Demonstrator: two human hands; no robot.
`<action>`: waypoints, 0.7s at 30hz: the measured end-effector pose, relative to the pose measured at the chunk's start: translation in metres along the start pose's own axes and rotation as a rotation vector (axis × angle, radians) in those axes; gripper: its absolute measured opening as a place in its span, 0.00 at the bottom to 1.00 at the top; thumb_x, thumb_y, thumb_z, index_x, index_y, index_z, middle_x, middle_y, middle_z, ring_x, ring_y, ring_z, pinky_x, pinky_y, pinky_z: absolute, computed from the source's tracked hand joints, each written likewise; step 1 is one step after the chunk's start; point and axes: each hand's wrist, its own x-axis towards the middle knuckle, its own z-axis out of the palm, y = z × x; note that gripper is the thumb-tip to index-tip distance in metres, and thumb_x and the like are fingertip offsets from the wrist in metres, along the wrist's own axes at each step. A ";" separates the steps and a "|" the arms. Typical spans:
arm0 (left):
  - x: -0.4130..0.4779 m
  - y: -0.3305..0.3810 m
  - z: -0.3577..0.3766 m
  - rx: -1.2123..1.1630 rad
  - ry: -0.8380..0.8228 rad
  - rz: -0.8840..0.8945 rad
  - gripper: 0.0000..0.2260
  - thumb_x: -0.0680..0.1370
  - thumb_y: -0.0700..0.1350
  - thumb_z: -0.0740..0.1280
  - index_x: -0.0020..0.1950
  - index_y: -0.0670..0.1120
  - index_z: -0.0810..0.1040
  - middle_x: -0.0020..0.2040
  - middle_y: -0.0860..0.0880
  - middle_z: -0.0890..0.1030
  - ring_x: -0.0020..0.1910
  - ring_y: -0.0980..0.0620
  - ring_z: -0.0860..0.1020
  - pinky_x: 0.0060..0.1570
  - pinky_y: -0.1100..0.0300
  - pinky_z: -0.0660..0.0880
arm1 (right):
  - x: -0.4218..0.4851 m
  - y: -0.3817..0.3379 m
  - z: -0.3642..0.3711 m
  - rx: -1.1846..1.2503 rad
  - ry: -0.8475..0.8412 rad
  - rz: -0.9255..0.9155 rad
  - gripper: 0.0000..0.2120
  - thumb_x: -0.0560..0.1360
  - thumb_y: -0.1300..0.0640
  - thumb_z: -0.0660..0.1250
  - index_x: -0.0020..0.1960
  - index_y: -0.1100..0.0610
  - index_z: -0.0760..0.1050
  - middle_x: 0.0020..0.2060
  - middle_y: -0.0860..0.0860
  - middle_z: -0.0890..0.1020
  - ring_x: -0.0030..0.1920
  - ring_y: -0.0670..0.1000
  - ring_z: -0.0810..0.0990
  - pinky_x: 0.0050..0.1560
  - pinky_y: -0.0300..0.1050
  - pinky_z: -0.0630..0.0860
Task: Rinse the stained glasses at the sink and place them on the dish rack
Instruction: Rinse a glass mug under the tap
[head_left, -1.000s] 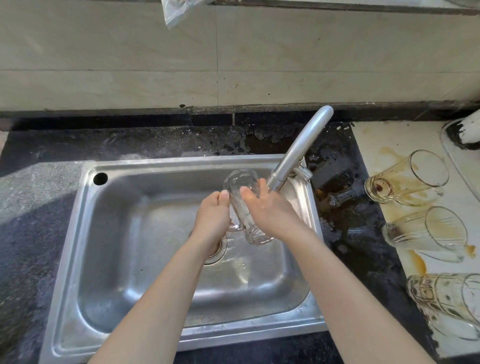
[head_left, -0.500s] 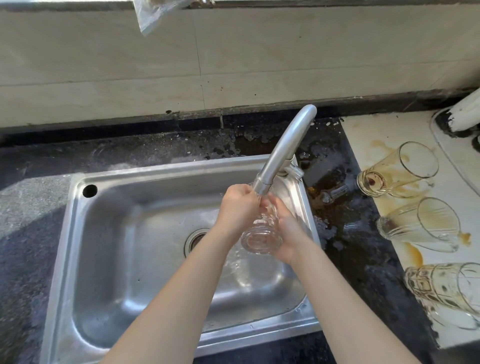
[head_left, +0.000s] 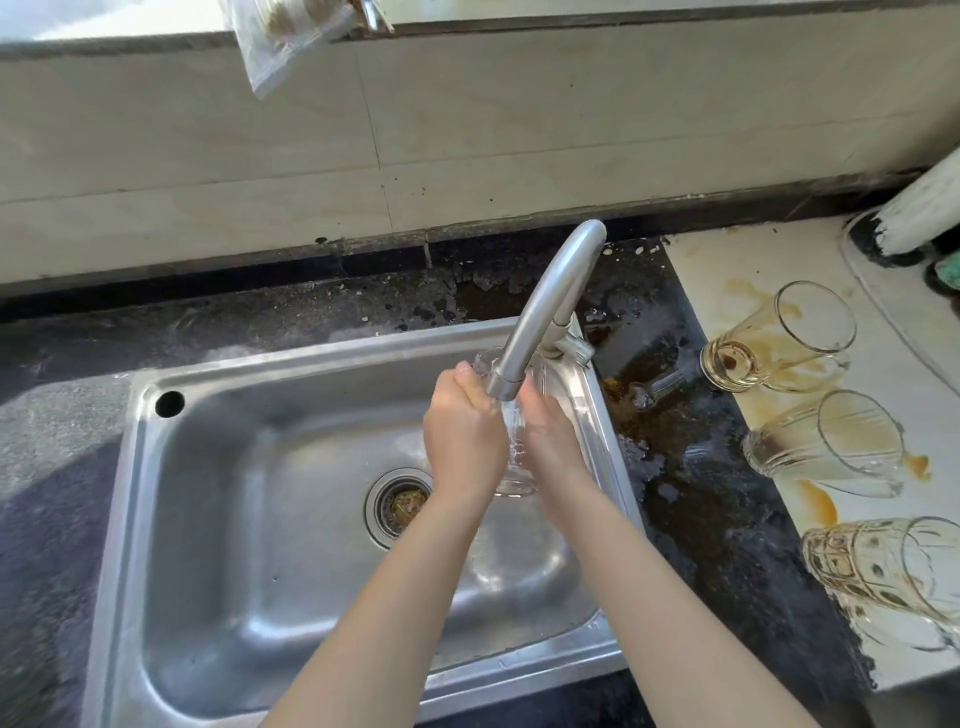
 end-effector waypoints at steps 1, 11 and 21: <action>-0.001 -0.001 -0.001 -0.016 0.006 -0.015 0.12 0.81 0.41 0.54 0.41 0.41 0.72 0.34 0.44 0.74 0.36 0.40 0.70 0.37 0.51 0.68 | -0.001 0.002 0.001 -0.007 0.013 -0.018 0.33 0.73 0.30 0.55 0.73 0.47 0.64 0.70 0.45 0.69 0.69 0.49 0.68 0.70 0.53 0.65; 0.012 -0.019 -0.035 -0.610 -0.215 -0.643 0.17 0.77 0.45 0.59 0.29 0.50 0.59 0.20 0.54 0.56 0.17 0.56 0.52 0.20 0.68 0.49 | -0.021 0.014 0.008 -0.424 -0.059 -0.303 0.31 0.77 0.33 0.48 0.77 0.43 0.49 0.65 0.45 0.73 0.65 0.49 0.73 0.65 0.49 0.69; 0.007 -0.032 -0.047 -0.848 -0.308 -0.663 0.17 0.75 0.43 0.55 0.28 0.51 0.54 0.17 0.55 0.54 0.13 0.58 0.50 0.18 0.74 0.48 | 0.001 -0.040 0.023 -0.135 -0.171 -0.071 0.24 0.74 0.37 0.62 0.56 0.57 0.72 0.37 0.51 0.76 0.37 0.52 0.77 0.35 0.48 0.74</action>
